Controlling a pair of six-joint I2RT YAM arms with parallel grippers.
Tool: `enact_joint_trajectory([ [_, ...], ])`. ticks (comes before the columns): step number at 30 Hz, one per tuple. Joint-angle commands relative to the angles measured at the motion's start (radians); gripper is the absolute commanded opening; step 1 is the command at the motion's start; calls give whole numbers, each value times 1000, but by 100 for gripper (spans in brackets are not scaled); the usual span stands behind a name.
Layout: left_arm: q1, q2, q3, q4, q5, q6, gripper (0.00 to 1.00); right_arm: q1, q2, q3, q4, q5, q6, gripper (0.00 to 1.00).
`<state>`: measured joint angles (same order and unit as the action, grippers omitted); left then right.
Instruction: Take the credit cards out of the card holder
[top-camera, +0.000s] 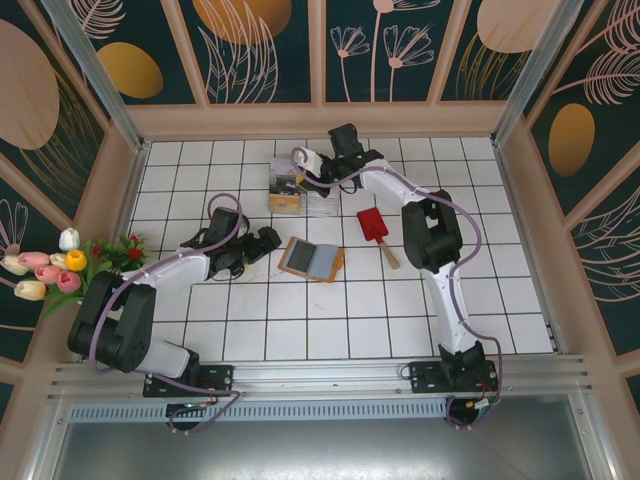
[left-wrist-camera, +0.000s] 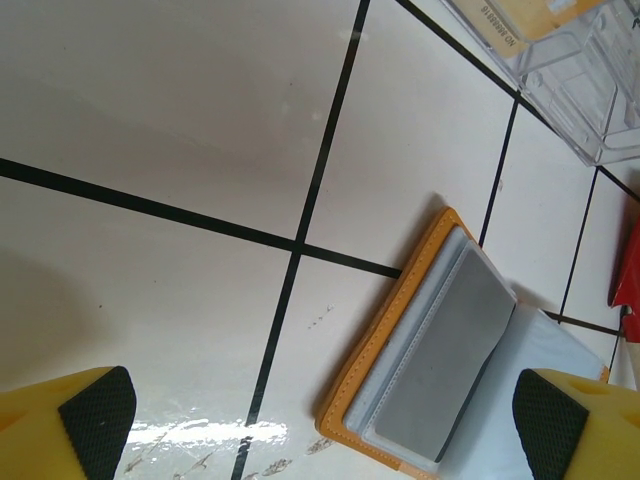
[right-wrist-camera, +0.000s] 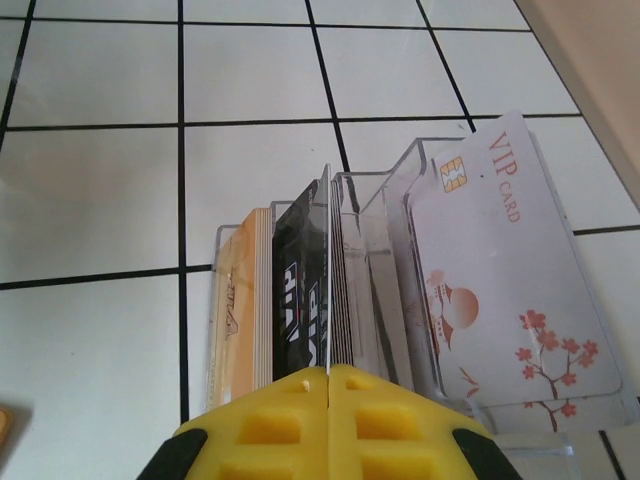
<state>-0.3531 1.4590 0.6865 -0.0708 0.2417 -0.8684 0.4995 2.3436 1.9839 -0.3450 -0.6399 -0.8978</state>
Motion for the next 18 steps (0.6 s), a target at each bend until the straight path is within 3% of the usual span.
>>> enact_joint_trajectory([
  [1,7,14,2,6,37,-8,99,5,38,27,-8,69,-89,0],
  [18,7,27,4,-6,38,-6,98,28,92,92,3,49,-75,1],
])
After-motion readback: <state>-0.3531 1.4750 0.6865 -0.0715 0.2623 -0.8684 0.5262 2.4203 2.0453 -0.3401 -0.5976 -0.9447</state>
